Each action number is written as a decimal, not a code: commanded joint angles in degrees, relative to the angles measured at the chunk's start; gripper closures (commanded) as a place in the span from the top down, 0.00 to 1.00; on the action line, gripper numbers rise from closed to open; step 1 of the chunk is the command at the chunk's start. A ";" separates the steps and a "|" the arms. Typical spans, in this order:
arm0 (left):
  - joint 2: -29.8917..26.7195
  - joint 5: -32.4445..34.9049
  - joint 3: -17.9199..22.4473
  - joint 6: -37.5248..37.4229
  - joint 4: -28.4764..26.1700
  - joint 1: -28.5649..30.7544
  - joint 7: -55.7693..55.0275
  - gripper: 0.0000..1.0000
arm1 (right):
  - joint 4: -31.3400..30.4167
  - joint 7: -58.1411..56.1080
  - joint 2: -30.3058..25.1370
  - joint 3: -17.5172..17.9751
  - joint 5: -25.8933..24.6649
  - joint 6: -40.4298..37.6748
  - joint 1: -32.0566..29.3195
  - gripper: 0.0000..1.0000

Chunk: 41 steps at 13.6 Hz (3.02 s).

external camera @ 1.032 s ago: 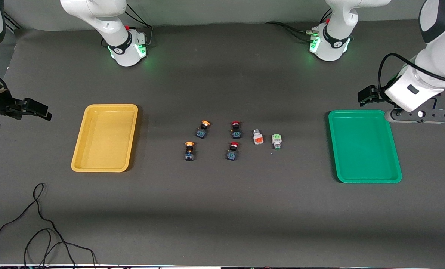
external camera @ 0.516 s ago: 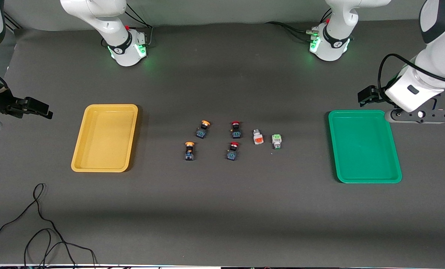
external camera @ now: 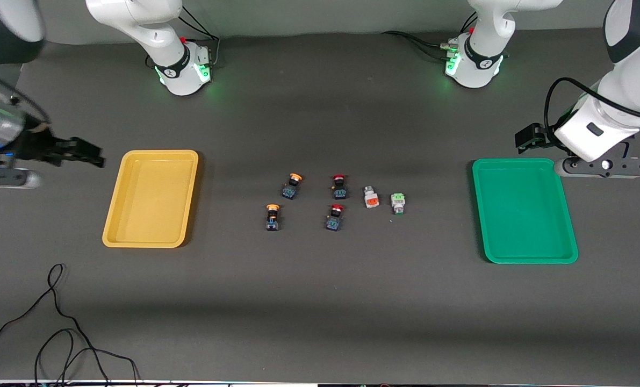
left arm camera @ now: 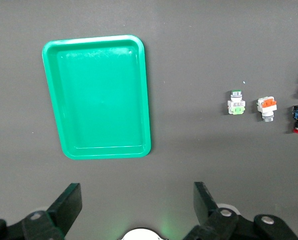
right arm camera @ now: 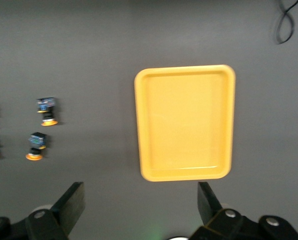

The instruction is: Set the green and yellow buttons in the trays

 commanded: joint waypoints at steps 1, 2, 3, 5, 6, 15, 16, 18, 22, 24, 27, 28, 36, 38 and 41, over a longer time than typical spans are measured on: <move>0.18 -0.44 0.72 -0.41 0.69 -0.66 0.81 1.00 | -1.61 13.32 0.45 -0.13 -0.12 2.57 8.42 1.00; 0.18 -0.44 0.72 -0.41 0.77 -0.66 0.81 1.00 | -2.57 19.90 1.42 -0.13 -0.12 5.11 11.94 1.00; 0.18 -0.44 0.72 -0.41 0.78 -0.66 0.89 1.00 | -3.89 25.79 2.30 -0.13 -0.12 8.36 15.37 1.00; 0.18 -0.44 0.72 -0.41 0.69 -0.66 0.81 1.00 | -5.74 37.31 4.84 -0.13 -0.12 14.51 21.96 1.00; 0.18 -0.44 0.72 -0.41 0.77 -0.66 0.81 1.00 | -5.83 43.28 6.59 -0.13 -0.12 16.80 24.86 1.00; 1.32 -0.70 0.55 -0.42 0.25 -1.18 -0.60 1.00 | -20.13 50.20 9.77 -0.13 -0.12 34.98 34.03 1.00; 2.46 -0.79 0.11 0.98 0.25 -1.44 -1.82 1.00 | -23.21 49.94 10.12 -0.22 -0.20 39.28 33.95 1.00; 4.91 -0.70 -1.64 5.37 -0.54 -3.02 -6.38 1.00 | -25.26 49.93 13.45 -0.22 -0.21 44.58 33.95 1.00; 16.06 -2.27 -2.09 13.20 -0.54 -5.49 -10.17 1.00 | -24.91 50.02 22.58 -0.22 -0.56 55.03 34.12 1.00; 19.51 -4.82 -2.09 17.50 -1.85 -6.54 -11.58 1.00 | -24.82 50.02 26.28 -0.22 -0.91 59.70 34.12 1.00; 23.54 -5.71 -2.09 21.29 -3.18 -8.29 -13.52 1.00 | -22.36 49.94 29.98 -0.30 -1.08 60.86 34.21 1.00; 24.52 -5.80 -2.09 23.13 -4.31 -9.09 -13.87 1.00 | -22.36 49.85 29.90 -0.30 -1.08 60.86 34.21 0.90; 28.21 -5.53 -2.09 43.88 -17.42 -14.01 -21.05 0.99 | -22.18 49.23 28.07 -0.30 -3.63 59.03 34.04 0.24; 28.57 -5.53 -2.09 44.86 -16.89 -15.68 -24.50 0.99 | -18.08 47.75 24.38 -0.48 -3.55 48.36 33.86 0.24; 29.18 -5.53 -2.09 44.94 -17.07 -15.95 -24.59 0.99 | -6.84 45.38 22.70 -0.83 -2.67 30.77 33.07 0.24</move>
